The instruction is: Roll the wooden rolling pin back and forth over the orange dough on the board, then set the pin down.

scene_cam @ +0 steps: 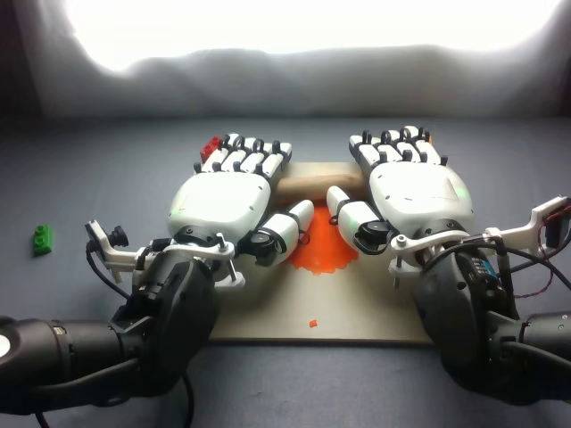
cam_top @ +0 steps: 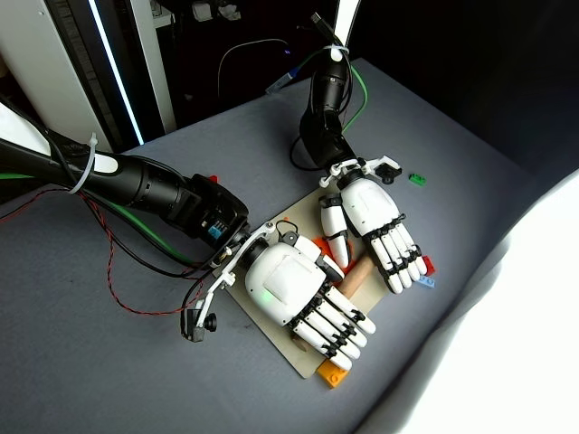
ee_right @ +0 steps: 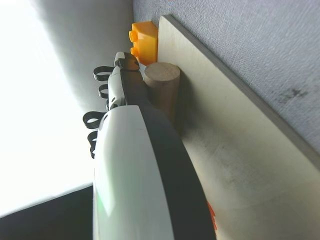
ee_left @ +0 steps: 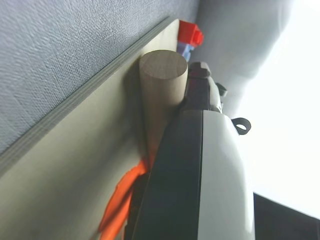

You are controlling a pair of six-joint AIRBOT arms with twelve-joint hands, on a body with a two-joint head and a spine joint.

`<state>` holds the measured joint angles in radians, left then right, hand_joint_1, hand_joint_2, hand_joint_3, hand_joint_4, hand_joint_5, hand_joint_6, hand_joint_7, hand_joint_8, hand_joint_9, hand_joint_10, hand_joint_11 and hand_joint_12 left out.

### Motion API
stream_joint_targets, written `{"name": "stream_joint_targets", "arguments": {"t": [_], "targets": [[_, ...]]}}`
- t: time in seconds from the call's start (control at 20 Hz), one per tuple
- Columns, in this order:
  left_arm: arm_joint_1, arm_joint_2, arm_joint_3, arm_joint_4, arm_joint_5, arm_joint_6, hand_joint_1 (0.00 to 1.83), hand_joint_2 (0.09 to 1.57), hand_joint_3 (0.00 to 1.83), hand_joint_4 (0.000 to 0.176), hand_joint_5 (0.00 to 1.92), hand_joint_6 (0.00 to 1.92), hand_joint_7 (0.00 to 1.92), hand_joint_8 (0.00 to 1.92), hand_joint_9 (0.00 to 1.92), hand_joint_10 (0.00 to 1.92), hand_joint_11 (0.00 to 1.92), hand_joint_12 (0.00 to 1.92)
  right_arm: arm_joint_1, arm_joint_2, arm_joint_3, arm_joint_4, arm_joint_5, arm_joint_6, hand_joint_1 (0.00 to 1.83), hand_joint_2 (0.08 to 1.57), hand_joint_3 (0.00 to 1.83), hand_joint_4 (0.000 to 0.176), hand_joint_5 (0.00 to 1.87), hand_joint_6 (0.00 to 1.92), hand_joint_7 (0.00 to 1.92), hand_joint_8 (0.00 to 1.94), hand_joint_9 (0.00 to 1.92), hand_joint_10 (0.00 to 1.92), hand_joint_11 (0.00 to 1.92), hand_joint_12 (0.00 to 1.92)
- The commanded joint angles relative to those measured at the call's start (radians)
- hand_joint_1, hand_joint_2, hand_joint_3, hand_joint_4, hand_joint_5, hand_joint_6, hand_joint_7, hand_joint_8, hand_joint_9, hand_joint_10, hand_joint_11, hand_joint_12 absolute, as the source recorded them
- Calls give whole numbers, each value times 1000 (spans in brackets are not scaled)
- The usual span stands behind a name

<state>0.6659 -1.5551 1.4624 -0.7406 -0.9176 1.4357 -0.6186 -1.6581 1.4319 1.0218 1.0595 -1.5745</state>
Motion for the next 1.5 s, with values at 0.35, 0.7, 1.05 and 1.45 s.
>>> {"name": "stream_joint_targets", "arguments": {"t": [0.35,0.7,1.05,1.45], "targets": [[3,12,-11,35,-83,-1,0,1503,0,0,219,3,264,4,192,2,0,201,-10,5,-18,-57,107,-7,0,1570,9,0,348,14,358,9,257,15,0,450],[19,18,-27,22,-96,-13,0,1502,0,0,202,0,238,2,161,1,0,164,-21,7,-42,-57,120,-2,0,1568,2,0,294,2,303,1,204,2,0,293],[29,23,-45,20,-100,-20,0,1498,0,0,190,0,238,1,167,3,0,178,-29,10,-56,-57,122,2,0,1562,0,0,310,5,327,3,229,6,0,347],[47,47,-85,14,-93,-11,0,1511,3,0,184,5,208,2,139,2,0,90,-36,12,-74,-57,137,-1,0,1569,10,0,278,0,289,0,203,0,0,251]]}}
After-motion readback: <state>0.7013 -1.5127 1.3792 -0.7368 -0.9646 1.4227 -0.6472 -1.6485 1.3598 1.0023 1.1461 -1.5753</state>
